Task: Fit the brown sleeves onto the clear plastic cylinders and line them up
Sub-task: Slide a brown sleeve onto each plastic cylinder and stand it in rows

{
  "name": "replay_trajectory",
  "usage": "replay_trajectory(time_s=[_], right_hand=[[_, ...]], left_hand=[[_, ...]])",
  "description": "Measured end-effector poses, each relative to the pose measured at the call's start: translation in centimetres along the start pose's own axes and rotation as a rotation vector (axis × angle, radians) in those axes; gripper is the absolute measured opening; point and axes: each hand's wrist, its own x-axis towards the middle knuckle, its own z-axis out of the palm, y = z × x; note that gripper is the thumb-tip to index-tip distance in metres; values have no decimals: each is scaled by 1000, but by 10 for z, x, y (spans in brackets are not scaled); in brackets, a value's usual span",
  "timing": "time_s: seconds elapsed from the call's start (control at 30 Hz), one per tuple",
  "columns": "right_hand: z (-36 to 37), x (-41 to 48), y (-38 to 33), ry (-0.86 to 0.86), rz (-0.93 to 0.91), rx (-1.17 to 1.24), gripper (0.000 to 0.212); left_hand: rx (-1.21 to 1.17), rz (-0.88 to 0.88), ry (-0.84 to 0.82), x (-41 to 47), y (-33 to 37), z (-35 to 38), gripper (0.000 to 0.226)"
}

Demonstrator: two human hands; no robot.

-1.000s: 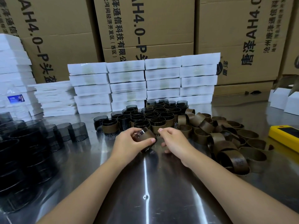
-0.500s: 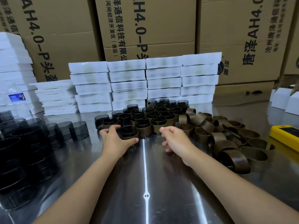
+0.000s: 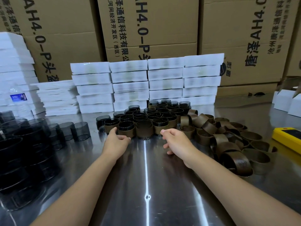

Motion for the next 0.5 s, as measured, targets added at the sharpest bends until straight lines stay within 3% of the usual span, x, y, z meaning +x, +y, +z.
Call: replay_trajectory(time_s=[0.1,0.2,0.27,0.4,0.5], right_hand=[[0,-1,0,-7,-2,-1,33],[0,0,0,-13,0,-9,33],[1,0,0,-13,-6,-27,33],[2,-1,0,-16,-17,-57,37],[2,-2,-1,-21,-18,-66,36]], left_hand=[[148,18,-33,-4,3,-3,64],[781,85,54,-11,12,-19,53],[1016,50,77,-14,21,-35,51],[993,-189,49,-10,33,-61,52],[925,-245,-2,6,19,-79,58]])
